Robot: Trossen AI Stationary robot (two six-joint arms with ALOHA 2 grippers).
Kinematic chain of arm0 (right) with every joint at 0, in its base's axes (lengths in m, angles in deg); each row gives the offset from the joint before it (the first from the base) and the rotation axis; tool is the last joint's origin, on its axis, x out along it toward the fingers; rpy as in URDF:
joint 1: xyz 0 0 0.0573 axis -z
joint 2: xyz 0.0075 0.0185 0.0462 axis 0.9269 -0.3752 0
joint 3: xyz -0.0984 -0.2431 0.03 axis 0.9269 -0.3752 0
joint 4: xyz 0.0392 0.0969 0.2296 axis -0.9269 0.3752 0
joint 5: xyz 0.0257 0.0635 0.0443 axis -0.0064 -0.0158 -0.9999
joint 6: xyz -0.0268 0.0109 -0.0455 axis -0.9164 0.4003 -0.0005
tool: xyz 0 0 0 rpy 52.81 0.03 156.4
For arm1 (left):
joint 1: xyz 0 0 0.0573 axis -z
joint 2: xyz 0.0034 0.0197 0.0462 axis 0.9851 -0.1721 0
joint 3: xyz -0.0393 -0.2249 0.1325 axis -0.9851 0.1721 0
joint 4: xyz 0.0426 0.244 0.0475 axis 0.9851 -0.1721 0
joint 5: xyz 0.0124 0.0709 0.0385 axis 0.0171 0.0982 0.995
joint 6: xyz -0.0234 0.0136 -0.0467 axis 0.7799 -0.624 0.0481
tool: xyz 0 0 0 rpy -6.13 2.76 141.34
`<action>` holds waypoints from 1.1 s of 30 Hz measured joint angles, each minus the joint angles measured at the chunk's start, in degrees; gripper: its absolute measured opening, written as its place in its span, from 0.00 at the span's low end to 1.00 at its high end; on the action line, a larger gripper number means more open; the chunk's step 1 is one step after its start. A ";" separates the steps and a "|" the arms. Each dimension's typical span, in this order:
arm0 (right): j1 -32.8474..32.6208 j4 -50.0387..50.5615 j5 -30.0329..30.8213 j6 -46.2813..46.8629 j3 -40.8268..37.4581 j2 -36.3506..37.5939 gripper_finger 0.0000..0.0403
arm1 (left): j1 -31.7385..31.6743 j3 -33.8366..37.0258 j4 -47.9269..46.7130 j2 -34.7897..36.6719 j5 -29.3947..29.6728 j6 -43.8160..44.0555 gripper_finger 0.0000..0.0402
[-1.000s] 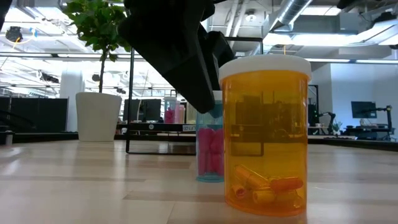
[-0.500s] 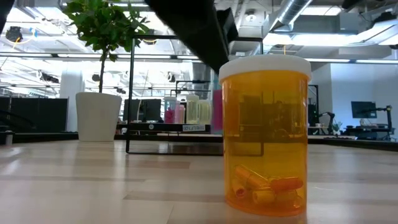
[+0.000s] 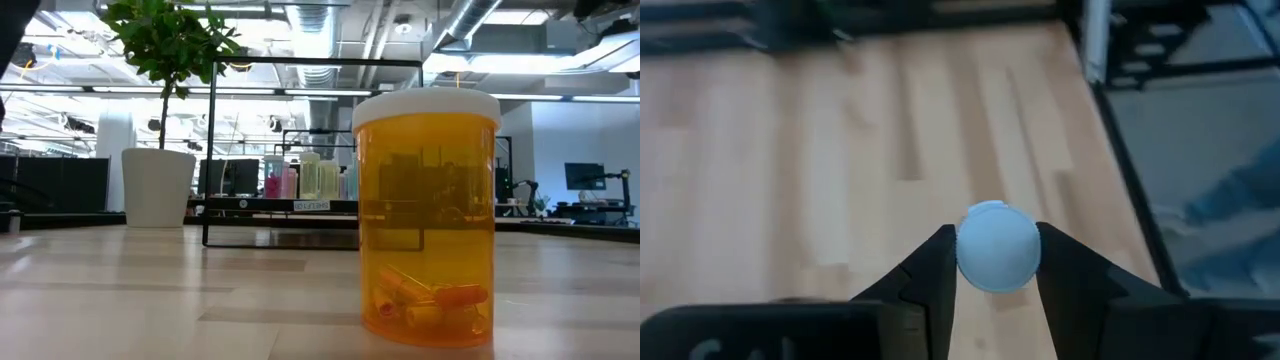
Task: Pick and place medicine bottles onto shelf by color
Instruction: Put the blue pill bottle on the shelf
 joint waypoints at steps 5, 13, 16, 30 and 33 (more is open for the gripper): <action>0.00 -0.02 -1.53 -4.13 0.00 0.00 0.45 | -2.71 -9.97 -9.02 0.02 4.73 -0.24 0.26; 0.02 -0.19 -1.53 -9.67 0.00 -0.02 0.45 | -9.49 -8.81 -25.05 1.57 5.01 2.90 0.26; 0.68 -0.26 -1.39 -10.10 0.00 -0.02 0.45 | -12.07 -6.77 -26.27 1.59 3.38 -0.17 0.25; 8.60 -0.17 3.14 -9.65 0.00 -0.02 0.45 | -22.49 2.37 -28.74 1.36 -10.20 -16.11 0.25; 10.20 -0.29 3.14 -9.64 0.00 -0.02 0.45 | -23.68 3.79 -30.86 1.92 -11.91 -17.33 0.25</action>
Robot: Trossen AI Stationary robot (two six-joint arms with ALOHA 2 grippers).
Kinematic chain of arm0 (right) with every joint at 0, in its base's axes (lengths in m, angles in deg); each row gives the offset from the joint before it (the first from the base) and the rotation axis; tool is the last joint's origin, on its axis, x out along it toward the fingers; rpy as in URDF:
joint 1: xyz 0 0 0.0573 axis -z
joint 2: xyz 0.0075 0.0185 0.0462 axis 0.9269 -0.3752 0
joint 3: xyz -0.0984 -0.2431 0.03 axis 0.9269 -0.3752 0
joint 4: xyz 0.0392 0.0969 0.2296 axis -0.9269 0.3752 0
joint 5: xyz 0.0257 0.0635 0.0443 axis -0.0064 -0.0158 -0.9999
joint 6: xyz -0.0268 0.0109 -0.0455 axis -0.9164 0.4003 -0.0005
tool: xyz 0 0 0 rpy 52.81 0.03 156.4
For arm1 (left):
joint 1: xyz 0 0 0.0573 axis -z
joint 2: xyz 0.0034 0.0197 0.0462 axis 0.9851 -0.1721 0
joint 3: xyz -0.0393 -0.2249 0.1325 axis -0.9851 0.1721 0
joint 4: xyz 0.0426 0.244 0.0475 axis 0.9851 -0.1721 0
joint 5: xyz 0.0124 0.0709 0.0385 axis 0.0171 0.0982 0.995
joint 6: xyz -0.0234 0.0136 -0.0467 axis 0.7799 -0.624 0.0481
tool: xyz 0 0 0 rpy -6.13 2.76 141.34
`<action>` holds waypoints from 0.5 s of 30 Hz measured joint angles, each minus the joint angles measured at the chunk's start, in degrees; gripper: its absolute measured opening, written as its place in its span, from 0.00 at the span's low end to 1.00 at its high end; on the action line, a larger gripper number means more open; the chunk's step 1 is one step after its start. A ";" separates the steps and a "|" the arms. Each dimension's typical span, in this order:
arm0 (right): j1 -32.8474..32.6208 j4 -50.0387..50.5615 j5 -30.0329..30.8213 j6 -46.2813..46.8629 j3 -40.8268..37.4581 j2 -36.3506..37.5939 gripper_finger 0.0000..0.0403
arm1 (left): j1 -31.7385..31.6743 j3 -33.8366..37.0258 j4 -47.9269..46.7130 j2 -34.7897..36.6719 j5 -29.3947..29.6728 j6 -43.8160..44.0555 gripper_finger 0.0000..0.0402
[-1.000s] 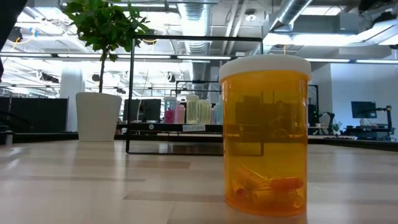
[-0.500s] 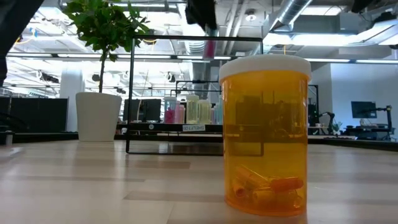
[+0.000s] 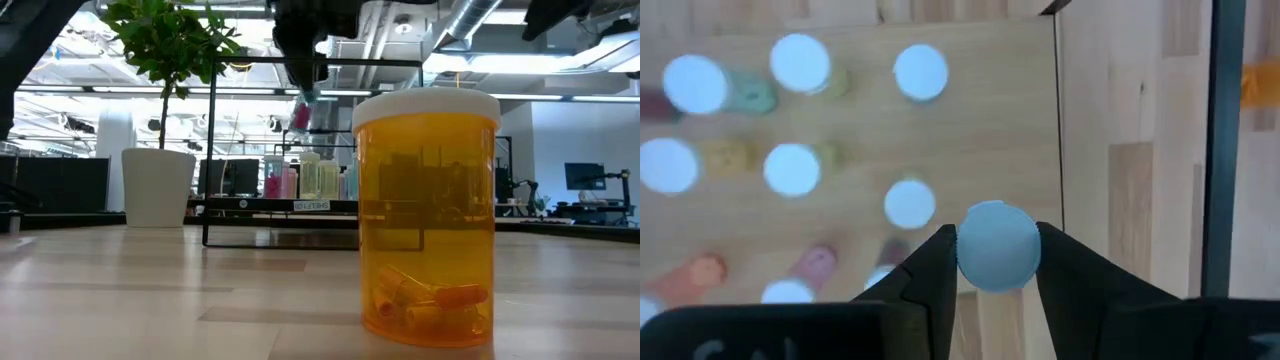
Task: Pick and place medicine bottles onto shelf by color
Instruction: Put the blue pill bottle on the shelf
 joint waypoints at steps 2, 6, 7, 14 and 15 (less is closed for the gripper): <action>0.96 -0.03 0.00 0.00 0.00 0.00 0.45 | -0.41 1.08 -0.24 1.33 -0.18 -0.30 0.25; 2.39 0.16 0.02 -0.04 0.00 0.00 0.45 | -0.77 4.14 -0.14 5.61 -0.12 -1.17 0.25; 2.77 0.14 0.02 -0.08 0.00 0.00 0.45 | -0.94 5.61 0.13 7.14 -0.13 -1.03 0.25; 4.66 0.22 0.03 -0.50 0.00 0.00 0.45 | -1.34 25.92 20.07 22.42 2.41 5.01 0.25; 4.94 0.23 0.04 -0.50 0.00 0.00 0.45 | -1.10 29.09 23.37 24.45 3.25 5.48 0.25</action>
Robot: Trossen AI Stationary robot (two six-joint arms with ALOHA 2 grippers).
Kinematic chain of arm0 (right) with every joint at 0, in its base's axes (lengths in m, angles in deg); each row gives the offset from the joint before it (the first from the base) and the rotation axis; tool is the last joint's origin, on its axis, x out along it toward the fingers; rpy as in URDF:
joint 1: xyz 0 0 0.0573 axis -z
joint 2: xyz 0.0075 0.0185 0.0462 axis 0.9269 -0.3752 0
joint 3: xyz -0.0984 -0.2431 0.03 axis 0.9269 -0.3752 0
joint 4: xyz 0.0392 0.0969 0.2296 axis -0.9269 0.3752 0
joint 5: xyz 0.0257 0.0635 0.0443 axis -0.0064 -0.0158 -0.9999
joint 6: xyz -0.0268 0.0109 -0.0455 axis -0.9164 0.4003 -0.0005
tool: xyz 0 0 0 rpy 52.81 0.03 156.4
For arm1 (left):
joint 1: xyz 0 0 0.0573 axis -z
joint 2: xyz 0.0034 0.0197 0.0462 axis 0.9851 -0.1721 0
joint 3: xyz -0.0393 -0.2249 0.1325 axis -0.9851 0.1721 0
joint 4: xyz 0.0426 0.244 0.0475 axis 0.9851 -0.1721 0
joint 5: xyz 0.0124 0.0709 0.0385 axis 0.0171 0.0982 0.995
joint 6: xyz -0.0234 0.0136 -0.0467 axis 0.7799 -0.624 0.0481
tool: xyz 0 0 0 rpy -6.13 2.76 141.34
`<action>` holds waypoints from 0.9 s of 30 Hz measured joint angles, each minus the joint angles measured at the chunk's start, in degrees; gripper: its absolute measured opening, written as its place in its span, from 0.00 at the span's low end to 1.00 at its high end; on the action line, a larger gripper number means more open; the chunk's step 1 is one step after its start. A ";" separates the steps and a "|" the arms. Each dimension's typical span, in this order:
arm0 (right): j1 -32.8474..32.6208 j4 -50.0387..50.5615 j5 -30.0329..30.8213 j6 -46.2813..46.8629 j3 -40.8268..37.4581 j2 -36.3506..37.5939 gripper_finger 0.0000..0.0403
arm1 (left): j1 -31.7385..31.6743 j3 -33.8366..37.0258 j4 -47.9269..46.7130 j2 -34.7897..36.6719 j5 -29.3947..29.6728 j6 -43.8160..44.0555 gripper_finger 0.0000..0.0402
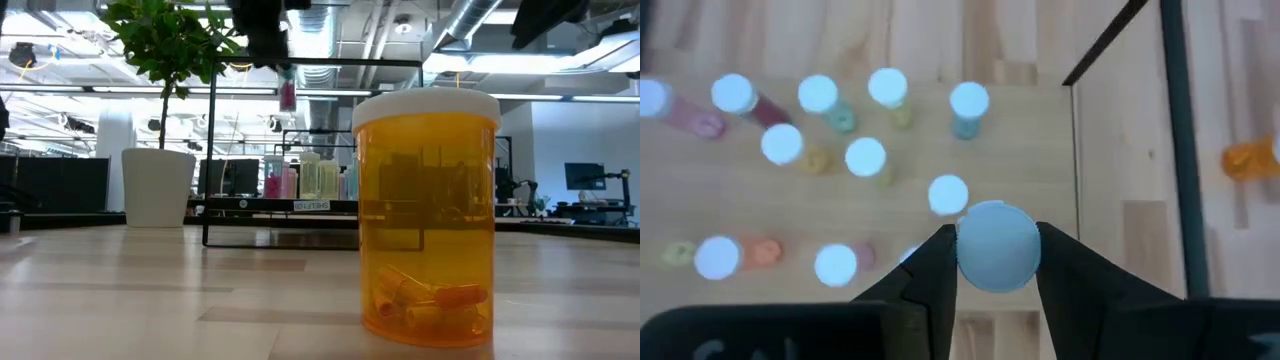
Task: Pick and place medicine bottles onto shelf by color
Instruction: Put the blue pill bottle on the shelf
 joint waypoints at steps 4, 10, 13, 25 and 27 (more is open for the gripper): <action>0.86 0.01 0.01 0.00 0.00 0.00 0.45 | 0.74 10.15 7.52 5.10 1.33 0.58 0.25; 2.25 -0.33 0.00 0.02 0.00 0.00 0.45 | 1.34 17.39 9.58 6.50 -1.71 -2.65 0.25; 2.84 -0.61 0.02 0.03 0.00 0.00 0.45 | 1.75 20.10 12.54 6.49 -2.82 -3.02 0.25; 3.66 -0.49 0.01 -2.13 0.00 0.00 0.45 | 3.72 26.14 16.35 6.44 -3.34 -14.43 0.25; 3.66 -0.48 -0.02 -2.36 0.00 0.00 0.45 | 3.70 26.70 17.82 6.44 -3.32 -17.81 0.25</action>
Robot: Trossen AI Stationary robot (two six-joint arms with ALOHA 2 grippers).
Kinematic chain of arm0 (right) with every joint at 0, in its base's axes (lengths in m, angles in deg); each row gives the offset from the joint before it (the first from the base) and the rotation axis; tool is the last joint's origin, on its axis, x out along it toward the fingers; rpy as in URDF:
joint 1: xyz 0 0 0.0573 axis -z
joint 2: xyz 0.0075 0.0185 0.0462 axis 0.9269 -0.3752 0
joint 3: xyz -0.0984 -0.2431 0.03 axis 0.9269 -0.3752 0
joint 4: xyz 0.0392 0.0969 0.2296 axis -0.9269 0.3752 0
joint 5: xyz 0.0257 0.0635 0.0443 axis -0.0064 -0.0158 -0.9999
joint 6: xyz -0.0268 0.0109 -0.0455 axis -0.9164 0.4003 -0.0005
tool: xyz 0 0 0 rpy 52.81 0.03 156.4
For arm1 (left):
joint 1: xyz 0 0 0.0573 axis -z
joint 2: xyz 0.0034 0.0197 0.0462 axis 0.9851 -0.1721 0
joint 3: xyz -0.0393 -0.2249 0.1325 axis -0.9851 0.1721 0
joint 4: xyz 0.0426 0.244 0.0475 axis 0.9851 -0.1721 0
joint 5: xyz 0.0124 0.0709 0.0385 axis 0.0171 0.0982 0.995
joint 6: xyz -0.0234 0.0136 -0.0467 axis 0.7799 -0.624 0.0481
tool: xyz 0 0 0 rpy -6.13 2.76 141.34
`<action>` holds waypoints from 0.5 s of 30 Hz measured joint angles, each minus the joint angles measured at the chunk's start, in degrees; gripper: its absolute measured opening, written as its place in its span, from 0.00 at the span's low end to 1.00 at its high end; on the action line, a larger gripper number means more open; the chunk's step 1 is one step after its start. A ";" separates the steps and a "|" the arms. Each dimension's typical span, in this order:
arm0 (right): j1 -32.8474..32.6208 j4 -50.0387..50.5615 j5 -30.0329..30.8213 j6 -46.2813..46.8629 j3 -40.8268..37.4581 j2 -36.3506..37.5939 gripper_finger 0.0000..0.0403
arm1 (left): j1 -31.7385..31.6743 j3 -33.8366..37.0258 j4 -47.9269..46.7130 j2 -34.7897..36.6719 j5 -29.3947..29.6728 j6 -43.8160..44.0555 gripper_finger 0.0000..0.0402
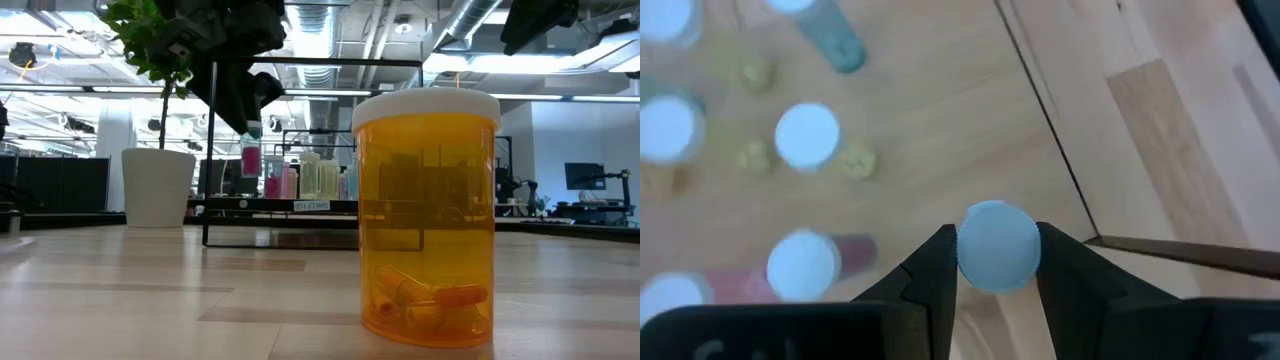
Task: Pick and place medicine bottles onto shelf by color
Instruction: Put the blue pill bottle on the shelf
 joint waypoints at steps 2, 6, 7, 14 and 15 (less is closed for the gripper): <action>0.00 -0.06 -0.02 0.00 0.00 0.00 0.45 | 0.00 0.58 1.03 -0.02 0.00 -2.87 0.25; -0.02 -0.17 -0.04 -0.01 0.00 0.00 0.45 | 0.02 0.87 2.41 -0.02 -0.02 -6.73 0.26; -0.02 -0.26 -0.05 0.00 0.00 0.01 0.45 | 0.02 0.89 2.47 -0.02 0.00 -7.50 0.26; -0.02 -0.50 -0.20 -0.15 0.00 0.00 0.45 | -0.09 0.90 3.34 -0.50 -2.00 -9.01 0.26; -0.02 -0.51 -0.22 -0.15 0.00 0.01 0.45 | -0.07 0.88 4.04 -1.00 -2.05 -8.97 0.26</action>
